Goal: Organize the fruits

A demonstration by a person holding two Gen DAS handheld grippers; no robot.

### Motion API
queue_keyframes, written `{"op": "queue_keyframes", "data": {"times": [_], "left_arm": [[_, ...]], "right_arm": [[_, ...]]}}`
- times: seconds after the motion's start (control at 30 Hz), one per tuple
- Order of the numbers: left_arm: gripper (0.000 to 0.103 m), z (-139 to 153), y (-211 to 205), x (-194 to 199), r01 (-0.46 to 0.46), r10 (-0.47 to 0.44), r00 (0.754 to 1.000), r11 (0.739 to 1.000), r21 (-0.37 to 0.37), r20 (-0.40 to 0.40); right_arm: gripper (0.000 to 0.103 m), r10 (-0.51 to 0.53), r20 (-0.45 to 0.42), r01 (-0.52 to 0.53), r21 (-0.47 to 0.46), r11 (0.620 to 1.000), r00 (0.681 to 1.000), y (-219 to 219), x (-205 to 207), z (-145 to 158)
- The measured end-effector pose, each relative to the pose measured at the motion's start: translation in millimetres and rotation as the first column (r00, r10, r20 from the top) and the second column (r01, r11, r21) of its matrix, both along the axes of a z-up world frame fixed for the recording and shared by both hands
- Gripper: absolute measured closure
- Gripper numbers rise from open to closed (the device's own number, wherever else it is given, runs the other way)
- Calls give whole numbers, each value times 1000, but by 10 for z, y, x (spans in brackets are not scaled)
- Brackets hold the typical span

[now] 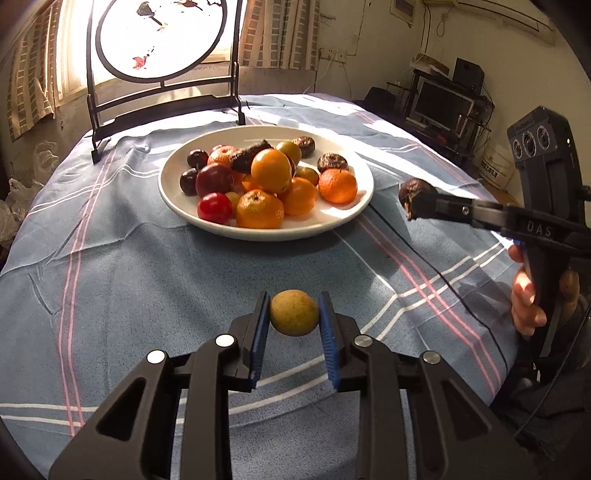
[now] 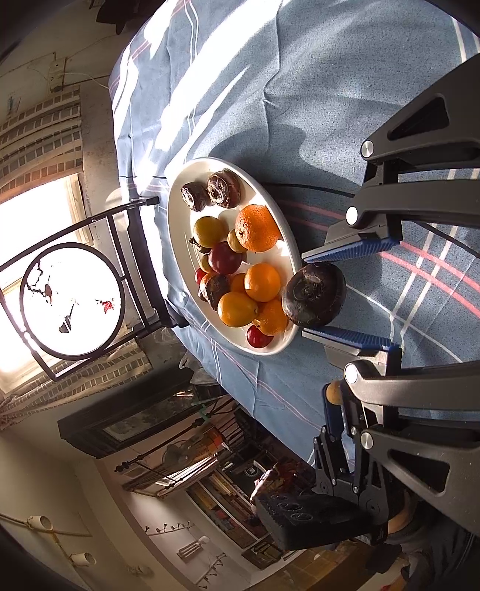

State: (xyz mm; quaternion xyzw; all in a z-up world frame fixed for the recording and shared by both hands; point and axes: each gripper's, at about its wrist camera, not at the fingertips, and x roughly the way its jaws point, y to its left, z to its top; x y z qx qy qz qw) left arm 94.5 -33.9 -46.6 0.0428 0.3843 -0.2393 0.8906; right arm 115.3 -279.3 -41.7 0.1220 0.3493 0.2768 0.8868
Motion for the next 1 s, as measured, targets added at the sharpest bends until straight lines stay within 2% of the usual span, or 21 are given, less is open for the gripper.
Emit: {"op": "queue_keyframes", "data": {"times": [0.2, 0.27, 0.37, 0.4, 0.43, 0.47, 0.5, 0.53, 0.57, 0.6, 0.63, 0.7, 0.77, 0.8, 0.9, 1.0], "left_arm": [[78, 483, -49, 543, -28, 30, 997, 999, -37, 64], [77, 511, -109, 839, -34, 36, 999, 998, -47, 41], [77, 408, -153, 1260, -66, 66, 998, 996, -55, -7], [70, 354, -161, 1373, -84, 83, 996, 995, -46, -23], [57, 299, -168, 1459, -92, 91, 995, 995, -38, -42], [52, 263, -176, 1505, -99, 97, 994, 995, -27, -47], [43, 241, -182, 1521, -108, 108, 993, 994, -10, -46], [33, 237, -168, 1505, -121, 121, 992, 993, -3, -42], [27, 252, -139, 1455, -129, 129, 991, 992, -13, -34], [17, 276, -98, 1379, -138, 138, 990, 990, -26, -20], [12, 310, -63, 1288, -150, 150, 989, 988, -29, 3], [9, 367, 9, 1081, -164, 164, 986, 986, -22, 38], [5, 406, 52, 815, -156, 157, 986, 988, -16, 58], [5, 411, 69, 674, -148, 148, 987, 989, -12, 66], [5, 402, 129, 294, -148, 147, 987, 989, 16, 71], [5, 402, 227, 2, -196, 193, 979, 979, 46, 68]], "right_arm": [[68, -23, 30, 24, -51, 998, 999, 77, 435, 469], [68, -32, 26, 34, -85, 996, 999, 162, 666, 519], [67, -62, 6, 63, -133, 989, 998, 279, 991, 441], [66, -76, 9, 77, -151, 986, 997, 309, 1071, 401], [66, -87, 7, 87, -167, 982, 996, 333, 1132, 360], [60, -94, 0, 92, -172, 981, 996, 346, 1174, 326], [57, -99, -1, 98, -169, 981, 995, 345, 1181, 309], [51, -101, 1, 100, -156, 983, 995, 334, 1157, 309], [45, -99, 5, 99, -142, 985, 995, 317, 1115, 316], [43, -97, 10, 97, -132, 986, 995, 304, 1053, 331], [38, -95, 12, 96, -121, 988, 995, 280, 984, 350], [26, -105, 14, 106, -108, 988, 994, 226, 797, 373], [8, -111, 24, 113, -104, 988, 993, 175, 554, 388], [5, -113, 30, 116, -112, 987, 993, 158, 428, 390], [4, -101, 32, 105, -178, 978, 994, 155, 39, 369], [4, -111, 53, 120, -217, 969, 992, 101, -310, 376]]}}
